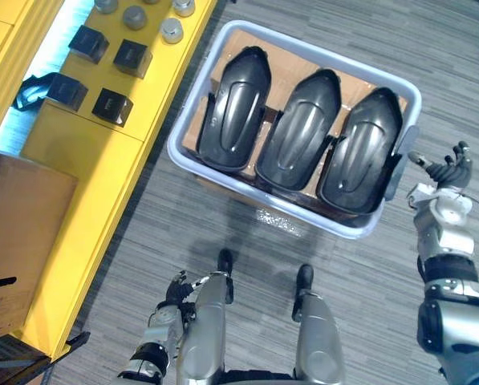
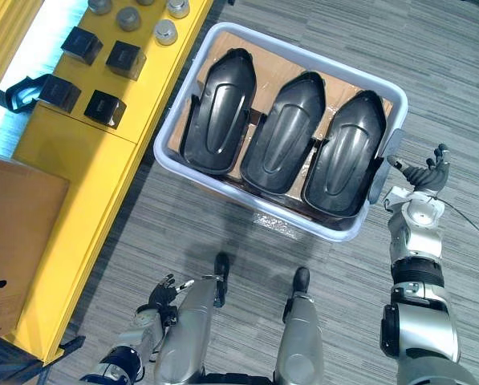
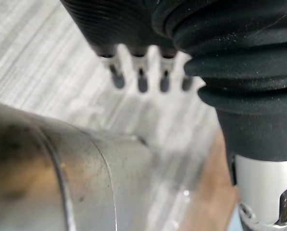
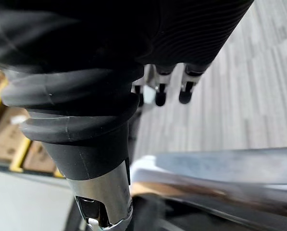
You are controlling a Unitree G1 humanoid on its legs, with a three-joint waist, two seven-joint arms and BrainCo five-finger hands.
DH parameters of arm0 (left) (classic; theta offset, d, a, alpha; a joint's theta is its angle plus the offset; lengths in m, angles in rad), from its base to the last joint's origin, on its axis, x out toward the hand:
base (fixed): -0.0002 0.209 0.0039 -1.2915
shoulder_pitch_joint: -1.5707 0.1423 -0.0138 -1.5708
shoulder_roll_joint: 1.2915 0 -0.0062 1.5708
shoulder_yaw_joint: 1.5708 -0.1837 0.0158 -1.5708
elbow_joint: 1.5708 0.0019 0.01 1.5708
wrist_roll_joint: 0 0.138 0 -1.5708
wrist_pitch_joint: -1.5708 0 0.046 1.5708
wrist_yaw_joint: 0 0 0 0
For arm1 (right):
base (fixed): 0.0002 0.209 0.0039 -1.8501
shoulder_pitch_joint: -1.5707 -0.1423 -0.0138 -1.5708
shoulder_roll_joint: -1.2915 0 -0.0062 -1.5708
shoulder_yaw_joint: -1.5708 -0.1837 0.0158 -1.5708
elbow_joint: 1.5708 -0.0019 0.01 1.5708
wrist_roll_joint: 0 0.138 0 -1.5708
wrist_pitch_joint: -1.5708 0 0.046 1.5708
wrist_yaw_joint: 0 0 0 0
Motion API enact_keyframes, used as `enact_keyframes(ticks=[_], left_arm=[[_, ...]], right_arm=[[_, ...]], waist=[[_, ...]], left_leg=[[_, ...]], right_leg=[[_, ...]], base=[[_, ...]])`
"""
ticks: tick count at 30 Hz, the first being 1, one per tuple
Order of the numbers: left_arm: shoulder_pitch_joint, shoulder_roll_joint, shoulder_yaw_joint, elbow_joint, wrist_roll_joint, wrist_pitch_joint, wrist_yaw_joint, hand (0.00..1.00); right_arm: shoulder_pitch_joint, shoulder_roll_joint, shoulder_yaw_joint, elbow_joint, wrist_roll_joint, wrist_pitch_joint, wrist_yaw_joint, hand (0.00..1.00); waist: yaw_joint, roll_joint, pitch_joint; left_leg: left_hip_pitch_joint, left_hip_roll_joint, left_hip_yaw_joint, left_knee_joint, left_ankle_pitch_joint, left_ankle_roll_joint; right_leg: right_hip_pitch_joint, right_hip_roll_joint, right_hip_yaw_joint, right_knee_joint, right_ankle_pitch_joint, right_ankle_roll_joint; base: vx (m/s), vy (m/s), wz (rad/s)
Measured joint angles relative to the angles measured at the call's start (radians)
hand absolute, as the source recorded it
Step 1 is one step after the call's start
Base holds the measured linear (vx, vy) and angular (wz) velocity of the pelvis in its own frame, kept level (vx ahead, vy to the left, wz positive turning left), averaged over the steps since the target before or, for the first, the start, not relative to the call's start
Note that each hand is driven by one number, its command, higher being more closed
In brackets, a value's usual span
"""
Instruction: Walk over and take plastic housings, then place them on the shelf
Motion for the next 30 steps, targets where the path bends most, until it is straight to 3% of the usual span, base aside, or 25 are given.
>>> enact_keyframes(ticks=[10, 14, 15, 20, 30], left_arm=[[-0.001, -0.01, 0.001, 0.02, -0.042, -0.026, -0.013, 0.0], [-0.001, -0.016, -0.004, 0.021, -0.072, -0.032, -0.017, 0.0], [-0.001, -0.02, -0.004, 0.021, -0.072, -0.033, -0.017, 0.0], [-0.001, -0.031, -0.01, 0.021, -0.08, -0.037, -0.016, 0.0], [-0.001, -0.039, -0.014, 0.032, -0.118, -0.039, -0.01, 0.0]], right_arm=[[-0.004, 0.001, 0.05, 0.001, -0.08, 0.101, 0.055, 0.0], [-0.036, 0.004, 0.065, 0.024, -0.122, 0.105, 0.081, 0.0], [-0.051, 0.003, 0.068, 0.026, -0.139, 0.112, 0.085, 1.0], [-0.106, -0.035, 0.097, 0.041, -0.209, 0.165, 0.079, 1.0], [-0.164, -0.085, 0.167, 0.155, -0.373, 0.324, 0.058, 1.0]], waist=[[-0.001, 0.002, 0.0], [0.003, 0.011, 0.005], [0.003, 0.021, 0.01], [0.005, 0.051, 0.009], [0.019, 0.058, 0.006]], left_leg=[[0.001, -0.001, 0.006, -0.008, 0.01, 0.0], [0.0, -0.005, 0.009, -0.009, 0.01, 0.0], [-0.002, -0.005, 0.008, -0.009, 0.01, 0.0], [-0.031, -0.006, 0.0, -0.008, 0.018, -0.003], [-0.016, -0.005, -0.026, -0.049, 0.056, -0.018]], right_leg=[[-0.011, -0.002, 0.001, 0.005, 0.0, -0.001], [-0.026, -0.009, 0.0, 0.027, -0.007, -0.011], [-0.028, -0.01, -0.002, 0.032, -0.008, -0.012], [-0.067, -0.012, -0.007, 0.062, -0.016, -0.011], [-0.068, -0.013, -0.035, 0.09, -0.035, -0.024]], base=[[0.03, -0.006, 0.0], [0.0, 0.001, -0.02], [0.0, 0.0, 0.0], [-0.02, -0.006, 0.04], [0.01, -0.042, 0.08]])
